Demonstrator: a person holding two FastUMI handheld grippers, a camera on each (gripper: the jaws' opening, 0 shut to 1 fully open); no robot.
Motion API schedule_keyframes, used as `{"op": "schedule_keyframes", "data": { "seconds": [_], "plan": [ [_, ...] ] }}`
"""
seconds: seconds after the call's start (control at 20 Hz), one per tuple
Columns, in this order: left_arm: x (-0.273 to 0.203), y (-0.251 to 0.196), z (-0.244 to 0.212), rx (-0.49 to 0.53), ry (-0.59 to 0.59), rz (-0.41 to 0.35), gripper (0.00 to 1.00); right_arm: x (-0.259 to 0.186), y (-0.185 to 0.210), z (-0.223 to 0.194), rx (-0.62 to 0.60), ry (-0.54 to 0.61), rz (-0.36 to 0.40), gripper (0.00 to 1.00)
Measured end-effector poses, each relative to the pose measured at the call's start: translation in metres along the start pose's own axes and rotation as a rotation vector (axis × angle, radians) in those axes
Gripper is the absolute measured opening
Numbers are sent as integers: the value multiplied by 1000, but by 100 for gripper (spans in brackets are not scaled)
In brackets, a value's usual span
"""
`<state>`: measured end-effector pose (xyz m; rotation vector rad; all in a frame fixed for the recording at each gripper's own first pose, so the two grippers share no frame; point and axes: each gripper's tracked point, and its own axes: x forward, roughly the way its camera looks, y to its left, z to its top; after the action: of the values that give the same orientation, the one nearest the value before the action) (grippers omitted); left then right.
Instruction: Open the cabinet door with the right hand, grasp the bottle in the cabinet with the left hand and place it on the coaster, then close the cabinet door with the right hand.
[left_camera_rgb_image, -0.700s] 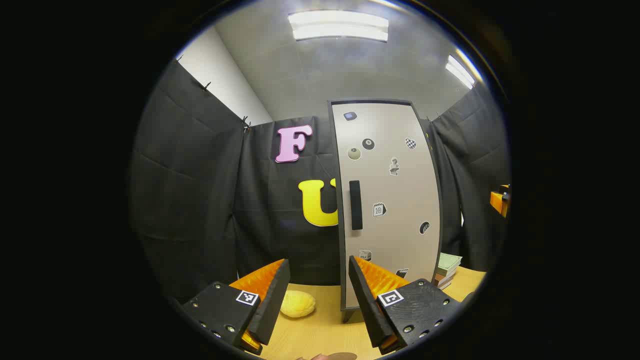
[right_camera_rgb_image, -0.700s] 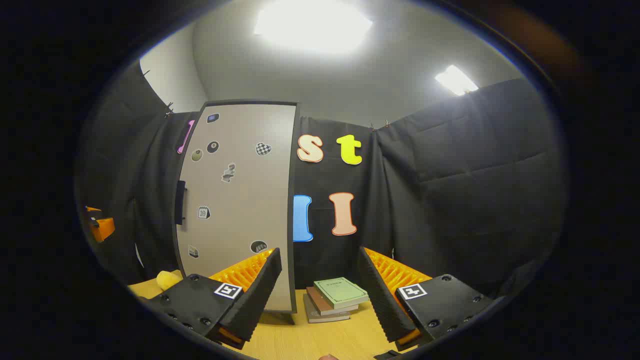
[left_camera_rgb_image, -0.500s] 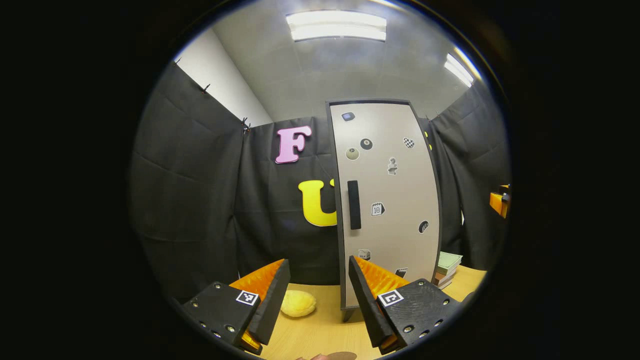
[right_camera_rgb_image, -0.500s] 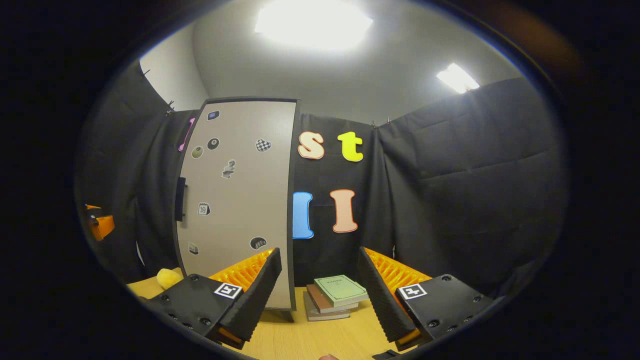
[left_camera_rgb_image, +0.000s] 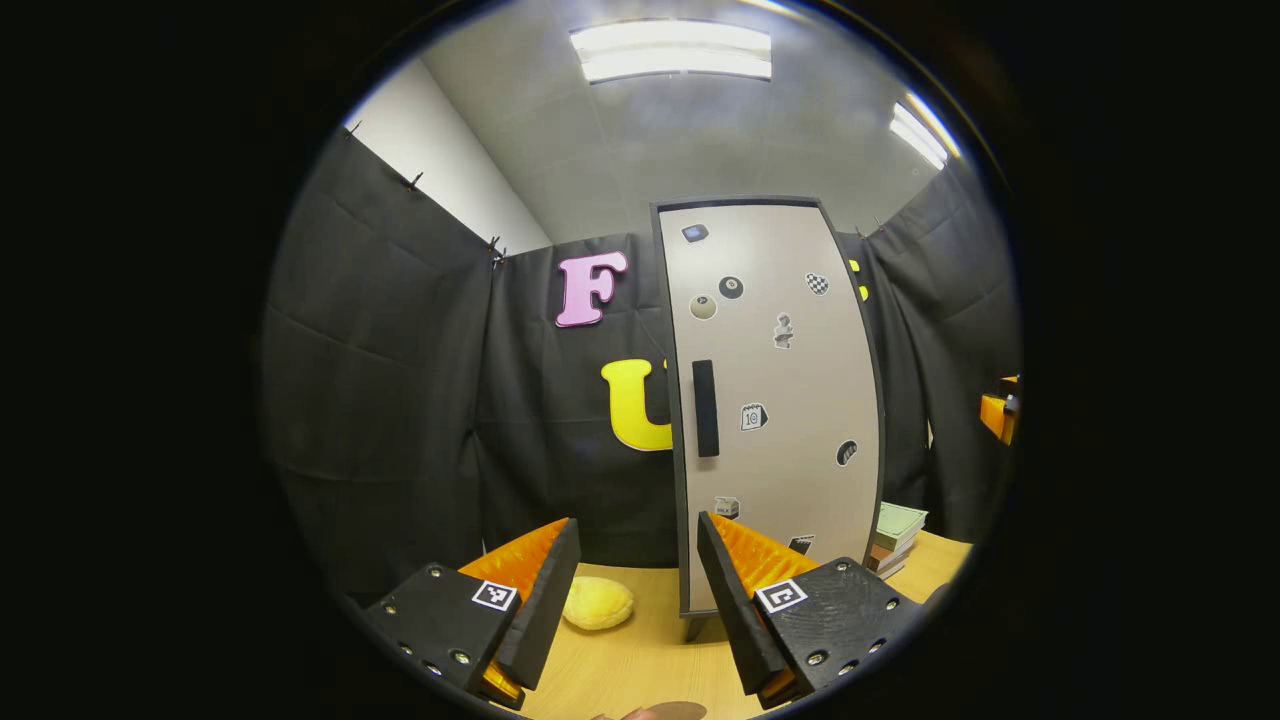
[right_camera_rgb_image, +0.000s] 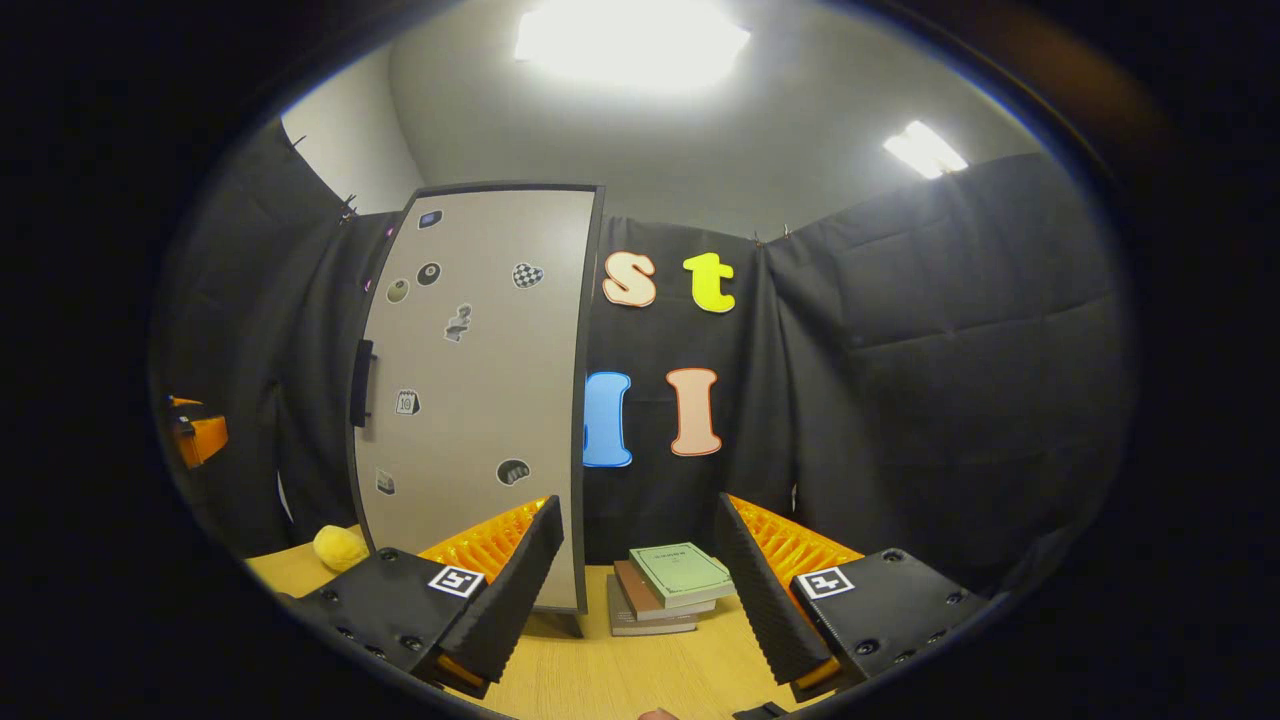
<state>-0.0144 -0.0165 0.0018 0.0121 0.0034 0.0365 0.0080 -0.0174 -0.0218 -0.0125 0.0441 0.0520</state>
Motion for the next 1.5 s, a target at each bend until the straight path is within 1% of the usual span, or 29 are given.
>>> {"op": "schedule_keyframes", "data": {
  "seconds": [0.2, 0.4, 0.5, 0.65, 0.95, 1.25, 1.5],
  "plan": [
    [-5, -9, 4, 16, -1, 11, 68, 6, -6, -7, 26, 14, 21, 98],
    [-15, -17, 4, 33, 4, 40, 68, 13, -13, -14, 55, 38, 45, 97],
    [-19, -17, 2, 42, 8, 65, 68, 16, -12, -14, 62, 44, 68, 98],
    [-18, -16, -1, 46, 23, 80, 68, 24, -2, -7, 62, 38, 100, 98],
    [-30, 14, 2, 71, 3, 114, 68, 42, 54, 19, 68, 25, 195, 96],
    [-23, 69, -2, 103, -3, 152, 68, 61, 125, 54, 41, -18, 259, 97],
    [-16, 115, -10, 95, 4, 178, 68, 75, 185, 66, 26, -25, 306, 98]
  ]
}}
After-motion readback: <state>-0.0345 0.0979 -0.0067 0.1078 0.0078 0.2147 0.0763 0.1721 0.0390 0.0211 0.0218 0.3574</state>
